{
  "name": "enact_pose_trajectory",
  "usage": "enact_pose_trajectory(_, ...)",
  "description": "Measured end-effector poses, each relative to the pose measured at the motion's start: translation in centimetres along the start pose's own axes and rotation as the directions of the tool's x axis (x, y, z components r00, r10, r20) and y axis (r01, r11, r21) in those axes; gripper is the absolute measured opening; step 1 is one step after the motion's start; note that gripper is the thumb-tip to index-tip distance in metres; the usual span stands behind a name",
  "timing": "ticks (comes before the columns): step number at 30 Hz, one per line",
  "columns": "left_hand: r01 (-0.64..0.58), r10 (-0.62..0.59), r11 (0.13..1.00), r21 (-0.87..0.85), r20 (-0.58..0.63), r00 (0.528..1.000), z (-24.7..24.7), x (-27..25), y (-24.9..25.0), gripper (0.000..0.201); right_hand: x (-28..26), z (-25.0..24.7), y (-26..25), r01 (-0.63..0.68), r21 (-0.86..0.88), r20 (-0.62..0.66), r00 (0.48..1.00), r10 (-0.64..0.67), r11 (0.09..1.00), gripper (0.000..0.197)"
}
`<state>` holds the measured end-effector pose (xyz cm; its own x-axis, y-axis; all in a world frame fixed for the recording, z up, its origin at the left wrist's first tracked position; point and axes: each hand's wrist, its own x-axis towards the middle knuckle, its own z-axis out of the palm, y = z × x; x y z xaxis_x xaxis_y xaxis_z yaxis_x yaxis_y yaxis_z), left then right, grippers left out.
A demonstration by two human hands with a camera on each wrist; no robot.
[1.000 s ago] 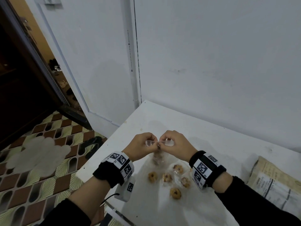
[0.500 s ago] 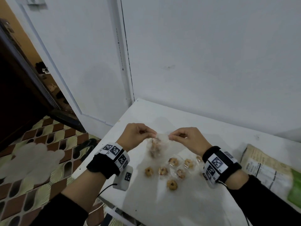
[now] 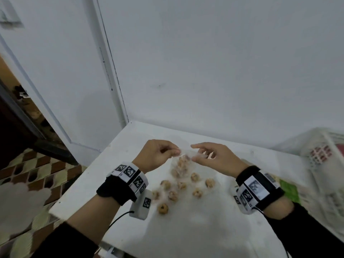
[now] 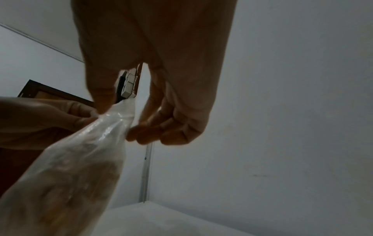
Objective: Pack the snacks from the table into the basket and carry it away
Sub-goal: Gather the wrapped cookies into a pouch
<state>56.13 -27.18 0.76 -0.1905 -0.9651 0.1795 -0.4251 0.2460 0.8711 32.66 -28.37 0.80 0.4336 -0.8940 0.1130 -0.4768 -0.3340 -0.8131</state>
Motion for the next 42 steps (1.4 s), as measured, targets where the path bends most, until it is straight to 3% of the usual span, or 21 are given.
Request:
enact_pose_trajectory(4, 0.006, -0.005, 1.0, -0.023, 0.057, 0.998, 4.1, 1.0, 2.9, 0.003, -2.8, -2.4, 1.2, 0.066, -0.099, -0.082, 0.994, -0.074, 0.993, 0.017)
enact_pose_trajectory(8, -0.008, 0.017, 0.998, -0.066, 0.14, 0.99, 7.6, 1.3, 5.4, 0.014, -5.9, -5.5, 2.4, 0.017, -0.09, -0.15, 0.988, -0.03, 0.996, 0.017)
enact_pose_trajectory(14, -0.049, 0.056, 0.998, -0.038, 0.207, 0.977, 14.0, 2.0, 8.2, 0.018, -11.1, -9.2, 5.6, -0.074, -0.072, -0.051, 0.996, 0.071, 0.995, 0.013)
enact_pose_trajectory(19, -0.037, 0.062, 0.995, -0.087, 0.3, 0.952, 19.7, 2.2, 10.4, 0.021, -15.8, -12.0, 8.0, -0.128, -0.085, -0.176, 0.978, 0.112, 0.988, 0.037)
enact_pose_trajectory(22, 0.016, 0.032, 0.992, -0.123, 0.38, 0.924, 22.9, 2.9, 10.3, 0.043, -19.2, -14.2, 9.9, -0.175, -0.106, -0.279, 0.95, 0.139, 0.979, 0.081)
enact_pose_trajectory(24, 0.0, 0.013, 1.0, -0.031, 0.444, 0.896, 25.1, 3.3, 9.7, 0.055, -21.7, -16.1, 11.0, -0.221, -0.127, -0.367, 0.916, 0.162, 0.967, 0.09)
enact_pose_trajectory(27, -0.211, 0.003, 0.937, 0.277, 0.6, 0.8, 28.8, 3.4, 8.5, 0.085, -25.1, -18.0, 11.4, -0.252, -0.193, -0.462, 0.876, 0.139, 0.948, 0.073)
enact_pose_trajectory(30, -0.482, -0.039, 0.722, 0.496, 0.726, 0.687, 32.4, 3.5, 7.5, 0.123, -27.8, -18.2, 11.1, -0.293, -0.221, -0.486, 0.86, 0.156, 0.93, 0.052)
enact_pose_trajectory(32, -0.524, -0.137, 0.601, 0.604, 0.723, 0.677, 34.1, 3.8, 7.1, 0.141, -29.1, -17.9, 11.5, -0.346, -0.23, -0.498, 0.845, 0.195, 0.91, 0.043)
enact_pose_trajectory(35, -0.541, -0.246, 0.474, 0.695, 0.695, 0.676, 35.1, 4.7, 7.3, 0.151, -30.7, -17.4, 12.3, -0.386, -0.239, -0.502, 0.835, 0.227, 0.891, 0.045)
enact_pose_trajectory(38, -0.513, -0.27, 0.518, 0.685, 0.699, 0.662, 35.0, 5.6, 7.4, 0.146, -31.6, -17.6, 12.6, -0.405, -0.19, -0.513, 0.818, 0.261, 0.894, 0.043)
enact_pose_trajectory(42, -0.501, -0.154, 0.593, 0.63, 0.7, 0.698, 33.9, 6.0, 7.6, 0.125, -31.7, -18.1, 12.4, -0.395, -0.171, -0.535, 0.807, 0.252, 0.902, 0.042)
